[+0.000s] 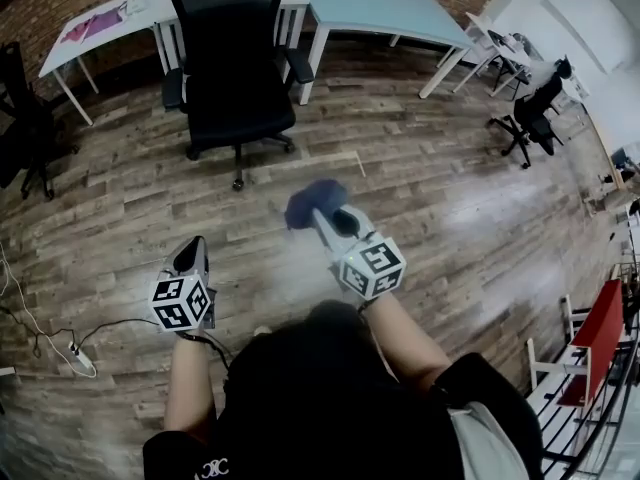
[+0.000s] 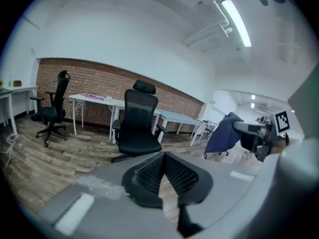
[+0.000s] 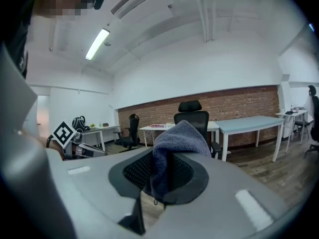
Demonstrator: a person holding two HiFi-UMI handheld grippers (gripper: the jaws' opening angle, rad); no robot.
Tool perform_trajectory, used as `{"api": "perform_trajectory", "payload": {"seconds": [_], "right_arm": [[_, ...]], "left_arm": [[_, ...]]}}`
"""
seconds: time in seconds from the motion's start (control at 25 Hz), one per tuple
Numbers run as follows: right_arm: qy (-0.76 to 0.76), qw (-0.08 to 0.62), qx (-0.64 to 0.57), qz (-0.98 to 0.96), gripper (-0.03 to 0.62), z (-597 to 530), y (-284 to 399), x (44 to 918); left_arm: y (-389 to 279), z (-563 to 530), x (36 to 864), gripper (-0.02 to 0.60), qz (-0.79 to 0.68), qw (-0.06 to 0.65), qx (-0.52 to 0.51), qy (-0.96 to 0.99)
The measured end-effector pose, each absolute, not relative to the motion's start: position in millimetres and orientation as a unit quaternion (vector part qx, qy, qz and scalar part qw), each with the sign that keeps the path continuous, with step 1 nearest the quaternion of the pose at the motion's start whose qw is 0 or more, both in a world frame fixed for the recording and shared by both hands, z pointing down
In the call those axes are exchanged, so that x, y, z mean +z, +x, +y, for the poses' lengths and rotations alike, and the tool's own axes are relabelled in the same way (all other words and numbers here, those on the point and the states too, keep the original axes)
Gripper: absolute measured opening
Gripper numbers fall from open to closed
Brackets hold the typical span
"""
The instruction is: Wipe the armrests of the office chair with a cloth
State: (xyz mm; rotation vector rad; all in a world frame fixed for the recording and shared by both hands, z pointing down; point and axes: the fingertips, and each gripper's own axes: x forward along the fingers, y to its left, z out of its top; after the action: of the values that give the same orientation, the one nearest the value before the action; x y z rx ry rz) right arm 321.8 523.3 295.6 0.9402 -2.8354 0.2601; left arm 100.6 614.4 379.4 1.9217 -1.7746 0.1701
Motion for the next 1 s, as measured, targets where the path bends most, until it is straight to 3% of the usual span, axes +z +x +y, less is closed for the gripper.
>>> {"api": "perform_trajectory", "payload": {"seconds": [0.64, 1.0], "right_arm": [[0.312, 0.051, 0.078, -0.945, 0.063, 532, 400, 274], [0.302, 0.062, 0.083, -0.948, 0.063, 534, 421, 282]], "left_arm": [[207, 608, 360, 0.006, -0.622, 0.213, 0.107, 0.746], [222, 621, 358, 0.006, -0.640, 0.215, 0.117, 0.729]]}}
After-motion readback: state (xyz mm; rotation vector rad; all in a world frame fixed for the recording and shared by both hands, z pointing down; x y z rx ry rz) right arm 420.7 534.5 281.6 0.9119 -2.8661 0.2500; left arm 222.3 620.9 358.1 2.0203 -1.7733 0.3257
